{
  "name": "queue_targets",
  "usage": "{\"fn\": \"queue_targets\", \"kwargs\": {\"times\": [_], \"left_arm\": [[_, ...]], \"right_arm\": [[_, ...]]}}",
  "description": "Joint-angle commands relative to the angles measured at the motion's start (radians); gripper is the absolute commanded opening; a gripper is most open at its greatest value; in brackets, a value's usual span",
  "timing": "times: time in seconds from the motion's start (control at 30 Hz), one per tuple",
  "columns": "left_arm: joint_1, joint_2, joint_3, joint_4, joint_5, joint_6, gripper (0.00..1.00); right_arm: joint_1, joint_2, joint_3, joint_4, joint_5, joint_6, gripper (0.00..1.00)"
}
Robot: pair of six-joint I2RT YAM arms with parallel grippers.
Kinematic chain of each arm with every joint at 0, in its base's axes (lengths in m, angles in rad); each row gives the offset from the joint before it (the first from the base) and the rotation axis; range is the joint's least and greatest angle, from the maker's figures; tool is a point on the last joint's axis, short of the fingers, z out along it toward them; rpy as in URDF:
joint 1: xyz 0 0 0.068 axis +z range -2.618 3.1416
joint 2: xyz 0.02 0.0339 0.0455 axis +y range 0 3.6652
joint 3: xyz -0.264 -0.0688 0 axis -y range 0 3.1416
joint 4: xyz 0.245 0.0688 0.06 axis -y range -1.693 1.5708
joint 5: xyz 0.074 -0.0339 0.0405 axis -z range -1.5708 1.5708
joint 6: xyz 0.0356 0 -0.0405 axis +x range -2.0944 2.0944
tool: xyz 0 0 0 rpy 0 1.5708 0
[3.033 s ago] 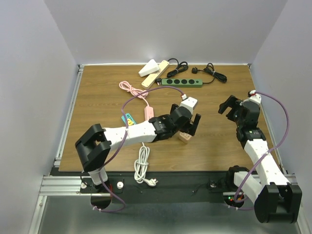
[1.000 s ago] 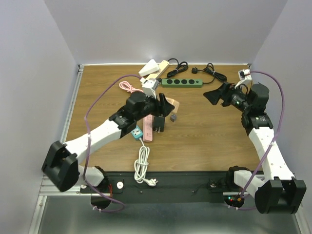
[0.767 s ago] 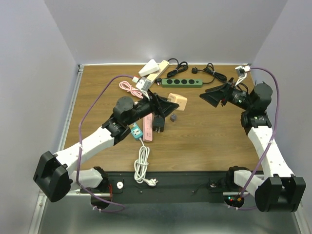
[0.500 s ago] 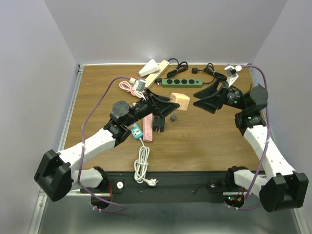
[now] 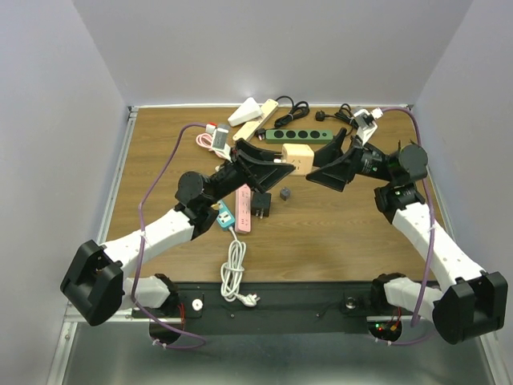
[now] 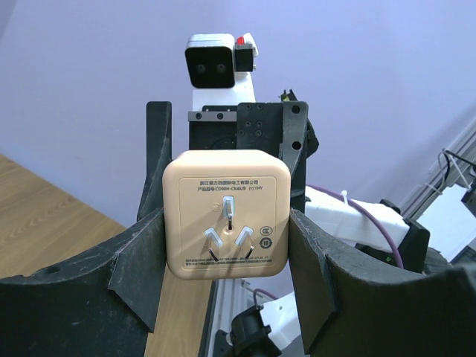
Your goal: Insert the plug
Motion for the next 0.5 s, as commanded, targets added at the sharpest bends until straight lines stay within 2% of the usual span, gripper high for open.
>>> {"fn": "queue_targets", "kwargs": {"times": [0.0, 0.47], "left_arm": [[0.002, -0.011, 0.002, 0.145, 0.017, -0.025, 0.00], [-0.021, 0.011, -0.008, 0.156, 0.008, -0.033, 0.00]], "right_arm": [[0.029, -0.005, 0.022, 0.111, 0.029, 0.017, 1.00], [0.052, 0.012, 0.061, 0.159, 0.069, 0.019, 1.00]]}}
